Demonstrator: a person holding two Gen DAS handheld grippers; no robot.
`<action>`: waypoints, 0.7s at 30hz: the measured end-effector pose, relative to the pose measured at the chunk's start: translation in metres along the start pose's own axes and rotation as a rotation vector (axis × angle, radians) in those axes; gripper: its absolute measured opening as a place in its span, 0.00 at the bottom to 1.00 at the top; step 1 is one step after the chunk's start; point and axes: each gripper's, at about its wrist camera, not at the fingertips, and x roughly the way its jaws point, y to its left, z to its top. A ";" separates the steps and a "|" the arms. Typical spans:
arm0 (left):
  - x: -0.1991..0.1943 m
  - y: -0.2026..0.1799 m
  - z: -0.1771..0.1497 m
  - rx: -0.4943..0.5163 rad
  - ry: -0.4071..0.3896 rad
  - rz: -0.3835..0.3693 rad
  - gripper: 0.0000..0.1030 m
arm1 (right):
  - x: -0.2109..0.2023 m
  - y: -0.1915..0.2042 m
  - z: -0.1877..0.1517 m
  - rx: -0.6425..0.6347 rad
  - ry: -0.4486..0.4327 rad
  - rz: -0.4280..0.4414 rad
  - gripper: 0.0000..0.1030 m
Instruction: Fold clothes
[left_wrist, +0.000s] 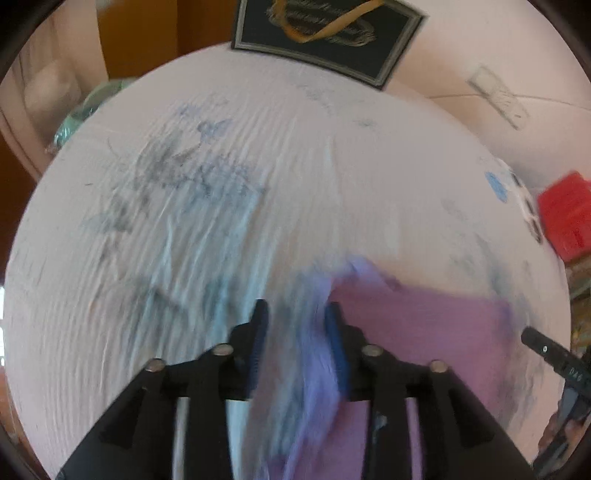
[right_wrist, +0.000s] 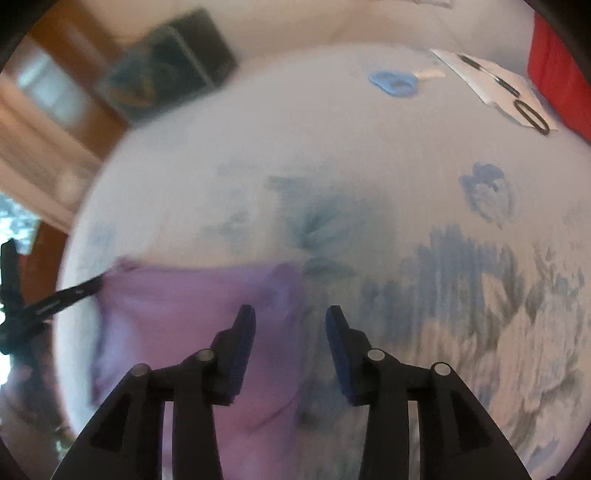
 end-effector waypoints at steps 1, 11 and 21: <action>-0.007 -0.003 -0.010 0.010 -0.001 -0.005 0.45 | -0.008 0.002 -0.009 -0.009 -0.002 0.016 0.39; -0.016 -0.028 -0.116 0.067 0.081 -0.013 0.46 | -0.018 0.026 -0.093 -0.098 0.097 0.148 0.38; -0.029 -0.016 -0.139 -0.009 0.068 0.066 0.46 | 0.000 0.026 -0.120 -0.105 0.187 0.132 0.37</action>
